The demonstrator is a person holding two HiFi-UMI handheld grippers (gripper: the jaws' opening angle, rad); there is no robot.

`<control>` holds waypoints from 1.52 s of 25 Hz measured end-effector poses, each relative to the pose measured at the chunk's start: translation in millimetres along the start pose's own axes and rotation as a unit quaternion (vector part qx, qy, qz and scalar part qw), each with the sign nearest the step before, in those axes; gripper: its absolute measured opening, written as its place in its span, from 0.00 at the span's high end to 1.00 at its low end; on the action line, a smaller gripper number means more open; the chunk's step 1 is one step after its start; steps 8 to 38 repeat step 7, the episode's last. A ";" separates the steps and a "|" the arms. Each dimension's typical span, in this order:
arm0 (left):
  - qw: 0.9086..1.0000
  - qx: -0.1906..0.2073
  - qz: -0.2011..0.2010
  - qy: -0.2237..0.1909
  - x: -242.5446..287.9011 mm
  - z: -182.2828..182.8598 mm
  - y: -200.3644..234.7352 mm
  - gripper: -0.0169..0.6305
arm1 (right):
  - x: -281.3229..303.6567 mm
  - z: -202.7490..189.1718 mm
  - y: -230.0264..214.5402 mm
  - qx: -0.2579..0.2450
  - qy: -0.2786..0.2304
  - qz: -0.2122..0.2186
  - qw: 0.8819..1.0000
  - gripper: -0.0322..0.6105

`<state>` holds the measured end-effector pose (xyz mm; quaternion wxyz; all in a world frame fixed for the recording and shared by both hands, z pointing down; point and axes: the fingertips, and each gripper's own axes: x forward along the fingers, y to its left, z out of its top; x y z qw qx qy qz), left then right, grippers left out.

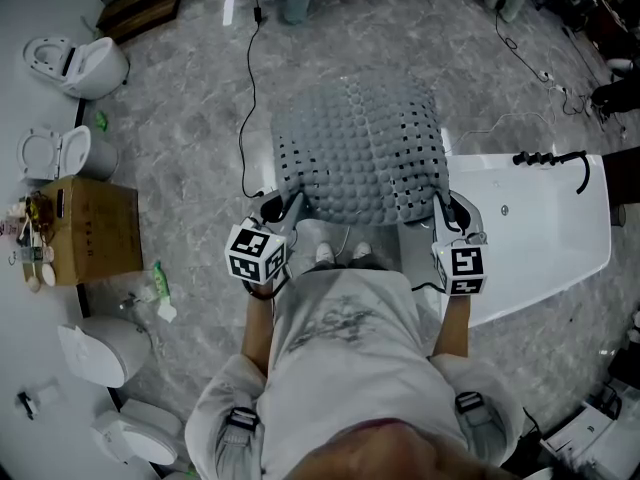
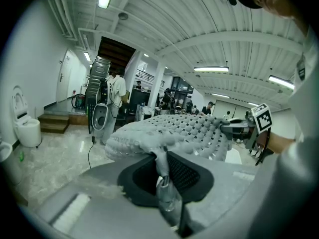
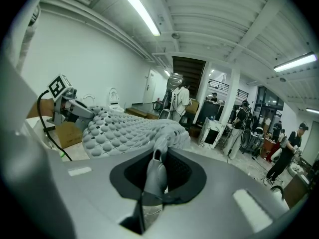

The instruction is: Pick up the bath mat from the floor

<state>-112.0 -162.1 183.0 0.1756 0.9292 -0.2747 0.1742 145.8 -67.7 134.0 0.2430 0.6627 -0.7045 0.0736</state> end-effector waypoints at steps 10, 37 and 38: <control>1.000 0.001 0.003 0.002 1.2 -2.1 -3.2 0.91 | -0.6 -2.6 -2.3 0.001 0.000 0.002 1.000 0.89; 1.000 0.001 0.003 0.002 1.2 -2.1 -3.2 0.91 | -0.6 -2.6 -2.3 0.001 0.000 0.002 1.000 0.89; 1.000 0.001 0.003 0.002 1.2 -2.1 -3.2 0.91 | -0.6 -2.6 -2.3 0.001 0.000 0.002 1.000 0.89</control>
